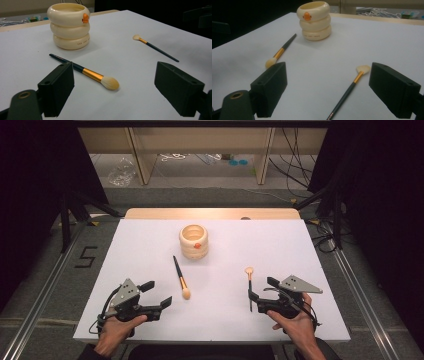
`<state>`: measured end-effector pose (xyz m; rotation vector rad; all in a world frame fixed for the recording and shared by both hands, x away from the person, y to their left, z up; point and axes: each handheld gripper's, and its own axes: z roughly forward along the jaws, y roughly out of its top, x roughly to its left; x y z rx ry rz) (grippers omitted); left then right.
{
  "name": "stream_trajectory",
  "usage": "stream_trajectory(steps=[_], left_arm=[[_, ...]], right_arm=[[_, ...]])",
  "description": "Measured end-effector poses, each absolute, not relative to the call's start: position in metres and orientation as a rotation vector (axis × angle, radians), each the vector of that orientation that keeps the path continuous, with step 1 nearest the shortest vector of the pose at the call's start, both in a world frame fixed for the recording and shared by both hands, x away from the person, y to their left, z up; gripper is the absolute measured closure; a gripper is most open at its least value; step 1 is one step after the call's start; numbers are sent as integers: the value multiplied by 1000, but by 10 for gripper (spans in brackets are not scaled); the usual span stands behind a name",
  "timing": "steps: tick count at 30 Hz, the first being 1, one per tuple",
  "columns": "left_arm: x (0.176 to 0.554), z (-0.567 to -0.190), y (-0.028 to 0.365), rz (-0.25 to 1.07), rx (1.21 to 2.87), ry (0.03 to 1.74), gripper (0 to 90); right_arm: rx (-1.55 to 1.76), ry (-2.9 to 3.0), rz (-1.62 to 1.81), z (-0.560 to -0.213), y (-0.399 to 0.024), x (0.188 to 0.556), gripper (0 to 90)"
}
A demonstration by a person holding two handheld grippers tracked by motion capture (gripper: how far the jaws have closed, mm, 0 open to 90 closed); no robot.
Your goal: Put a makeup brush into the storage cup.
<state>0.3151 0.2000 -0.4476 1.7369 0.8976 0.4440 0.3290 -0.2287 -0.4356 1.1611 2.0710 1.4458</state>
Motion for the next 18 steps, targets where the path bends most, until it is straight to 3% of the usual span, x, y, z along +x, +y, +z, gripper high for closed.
stream_trajectory(steps=[18], left_arm=[[317, -446, 201, 455, 1745, 881, 160]], right_arm=[[1135, 2068, 1425, -436, -228, 330, 165]])
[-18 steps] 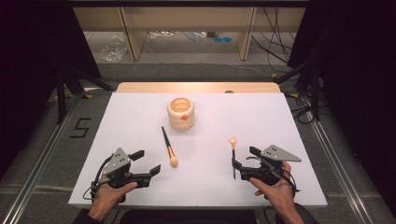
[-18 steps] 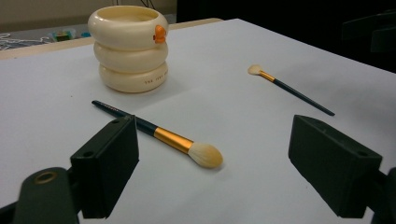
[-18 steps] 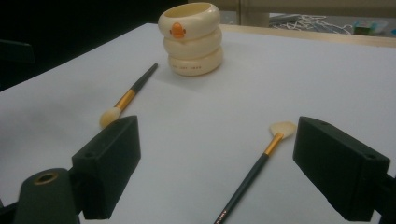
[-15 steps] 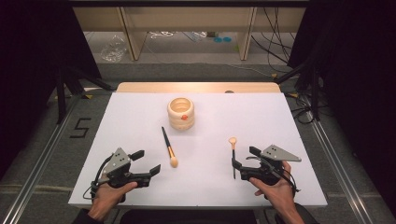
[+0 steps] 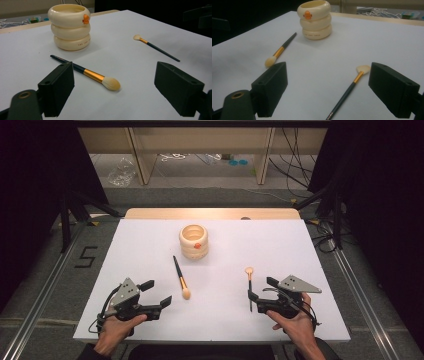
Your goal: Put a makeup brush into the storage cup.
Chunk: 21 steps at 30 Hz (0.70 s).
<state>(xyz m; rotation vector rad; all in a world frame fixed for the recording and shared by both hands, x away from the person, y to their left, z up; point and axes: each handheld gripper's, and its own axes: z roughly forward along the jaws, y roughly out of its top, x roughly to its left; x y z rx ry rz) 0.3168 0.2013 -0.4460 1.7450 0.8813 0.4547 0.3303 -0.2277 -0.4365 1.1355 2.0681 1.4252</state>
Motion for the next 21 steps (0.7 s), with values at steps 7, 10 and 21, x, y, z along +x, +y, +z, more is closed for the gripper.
stream_trajectory(steps=[7, 10, 21], left_arm=[[322, -444, 201, 430, 1782, 848, 159], [327, -446, 198, 380, 1859, 807, 159], [353, -435, 192, 375, 1944, 729, 182]], right_arm=[[1137, 2081, 1423, -437, -226, 329, 167], [1142, 2081, 1423, -436, -227, 329, 168], [1146, 2096, 1418, -437, -226, 330, 173]])
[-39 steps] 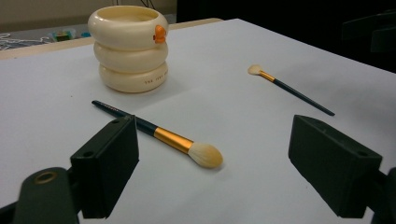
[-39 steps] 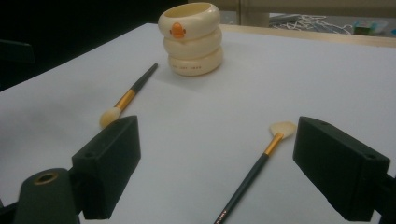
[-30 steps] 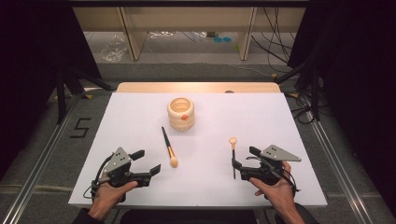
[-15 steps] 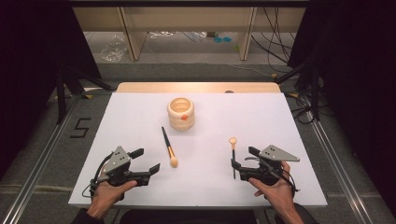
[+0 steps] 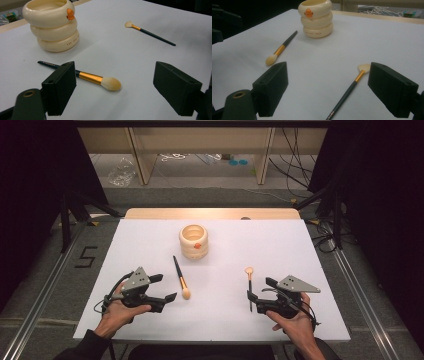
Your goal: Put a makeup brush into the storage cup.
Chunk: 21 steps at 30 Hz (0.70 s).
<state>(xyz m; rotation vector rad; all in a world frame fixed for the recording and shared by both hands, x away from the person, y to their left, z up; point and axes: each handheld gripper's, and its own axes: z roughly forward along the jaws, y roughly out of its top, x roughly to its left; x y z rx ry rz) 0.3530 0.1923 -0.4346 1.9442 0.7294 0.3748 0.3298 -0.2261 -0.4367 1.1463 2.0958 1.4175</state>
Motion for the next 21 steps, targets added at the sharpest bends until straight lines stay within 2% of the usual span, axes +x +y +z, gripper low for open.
stream_trajectory(steps=[4, 7, 12, 21], left_arm=[[369, -433, 191, 411, 2001, 710, 178], [383, -431, 190, 390, 2052, 687, 174], [403, -421, 188, 421, 2146, 588, 174], [437, -420, 173, 360, 2292, 462, 199]], right_arm=[[1138, 2097, 1408, -437, -226, 330, 179], [1145, 2092, 1429, -439, -226, 331, 180], [1123, 2089, 1436, -440, -226, 333, 184], [1141, 2111, 1416, -438, -226, 331, 211]])
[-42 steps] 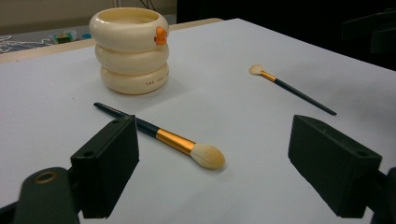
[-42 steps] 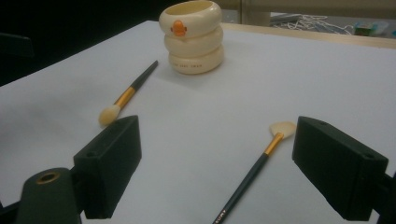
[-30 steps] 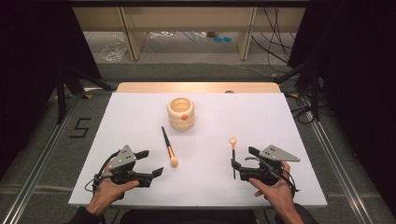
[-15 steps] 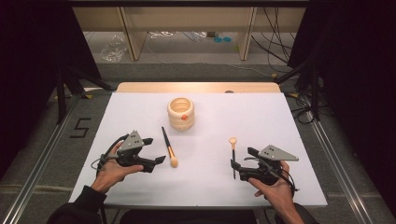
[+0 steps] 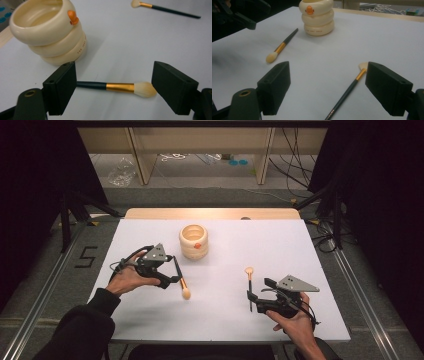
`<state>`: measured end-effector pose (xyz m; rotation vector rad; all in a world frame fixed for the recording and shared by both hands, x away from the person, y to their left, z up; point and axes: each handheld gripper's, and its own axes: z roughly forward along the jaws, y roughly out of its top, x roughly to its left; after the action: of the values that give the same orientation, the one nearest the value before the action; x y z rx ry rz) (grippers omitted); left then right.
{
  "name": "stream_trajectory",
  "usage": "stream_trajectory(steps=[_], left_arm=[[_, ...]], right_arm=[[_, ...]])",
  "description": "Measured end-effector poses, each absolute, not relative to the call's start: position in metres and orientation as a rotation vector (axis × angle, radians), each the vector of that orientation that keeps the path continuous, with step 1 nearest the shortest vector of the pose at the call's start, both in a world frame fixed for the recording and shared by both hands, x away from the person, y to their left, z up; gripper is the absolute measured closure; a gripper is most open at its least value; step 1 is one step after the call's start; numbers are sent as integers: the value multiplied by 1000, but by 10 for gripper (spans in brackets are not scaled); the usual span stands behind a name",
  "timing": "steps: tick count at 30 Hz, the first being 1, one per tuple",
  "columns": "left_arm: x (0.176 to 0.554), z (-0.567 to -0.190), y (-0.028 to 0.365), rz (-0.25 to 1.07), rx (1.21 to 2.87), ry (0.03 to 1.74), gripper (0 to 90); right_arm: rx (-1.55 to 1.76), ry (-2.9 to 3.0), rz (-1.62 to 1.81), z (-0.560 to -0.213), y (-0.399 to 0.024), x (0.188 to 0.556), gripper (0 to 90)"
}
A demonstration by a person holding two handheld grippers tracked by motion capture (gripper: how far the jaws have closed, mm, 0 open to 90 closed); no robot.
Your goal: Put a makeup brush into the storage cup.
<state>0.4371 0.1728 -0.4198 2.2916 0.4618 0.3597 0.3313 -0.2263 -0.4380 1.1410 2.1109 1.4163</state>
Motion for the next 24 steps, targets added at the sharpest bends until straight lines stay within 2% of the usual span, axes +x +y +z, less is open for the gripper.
stream_trajectory(steps=[9, 24], left_arm=[[463, -437, 167, 309, 2449, 367, 225], [486, -449, 148, 158, 2509, 294, 253]], right_arm=[[1137, 2112, 1440, -441, -226, 333, 215], [1120, 2109, 1422, -441, -227, 334, 229]])
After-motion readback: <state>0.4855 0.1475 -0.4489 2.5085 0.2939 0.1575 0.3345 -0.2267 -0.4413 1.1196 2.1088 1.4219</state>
